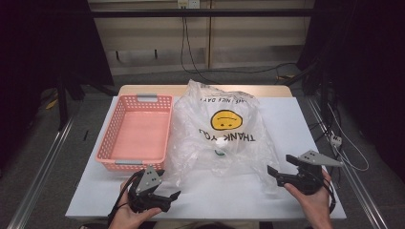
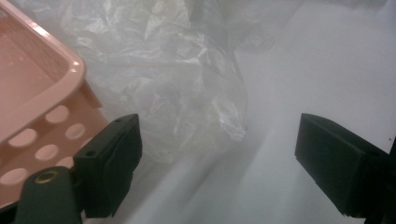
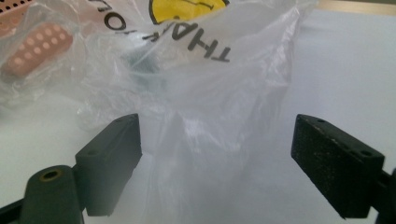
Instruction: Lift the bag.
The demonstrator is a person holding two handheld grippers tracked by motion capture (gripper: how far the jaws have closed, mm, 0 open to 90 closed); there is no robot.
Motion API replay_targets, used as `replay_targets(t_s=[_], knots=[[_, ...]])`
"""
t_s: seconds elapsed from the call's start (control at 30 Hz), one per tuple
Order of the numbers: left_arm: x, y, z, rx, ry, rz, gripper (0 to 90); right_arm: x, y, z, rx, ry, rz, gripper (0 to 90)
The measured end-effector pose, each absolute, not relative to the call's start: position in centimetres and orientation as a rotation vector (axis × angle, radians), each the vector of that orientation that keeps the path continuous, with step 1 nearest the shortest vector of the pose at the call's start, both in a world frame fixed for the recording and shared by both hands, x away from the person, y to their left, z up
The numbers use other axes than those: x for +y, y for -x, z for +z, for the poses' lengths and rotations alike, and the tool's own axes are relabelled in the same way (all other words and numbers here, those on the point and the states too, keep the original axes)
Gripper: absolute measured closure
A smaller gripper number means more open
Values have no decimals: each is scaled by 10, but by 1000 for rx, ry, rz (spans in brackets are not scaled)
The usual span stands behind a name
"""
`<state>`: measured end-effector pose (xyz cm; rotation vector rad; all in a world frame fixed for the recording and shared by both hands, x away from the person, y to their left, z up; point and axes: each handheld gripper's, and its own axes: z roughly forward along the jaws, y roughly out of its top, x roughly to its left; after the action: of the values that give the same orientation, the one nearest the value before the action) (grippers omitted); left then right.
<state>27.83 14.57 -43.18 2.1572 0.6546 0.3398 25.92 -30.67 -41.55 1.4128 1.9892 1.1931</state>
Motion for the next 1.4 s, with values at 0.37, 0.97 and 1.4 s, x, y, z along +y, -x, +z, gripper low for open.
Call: replay_targets(t_s=[0.37,0.97,1.4], knots=[[141,-275,-435,590,-2241,372,189,-322,-228,-437,2157,-1431,1132,165],[133,-296,-450,586,-2341,379,353,-297,-245,-448,2366,-1304,973,362],[137,-314,-450,683,-2361,157,577,-294,-257,-454,2353,-1342,861,369]])
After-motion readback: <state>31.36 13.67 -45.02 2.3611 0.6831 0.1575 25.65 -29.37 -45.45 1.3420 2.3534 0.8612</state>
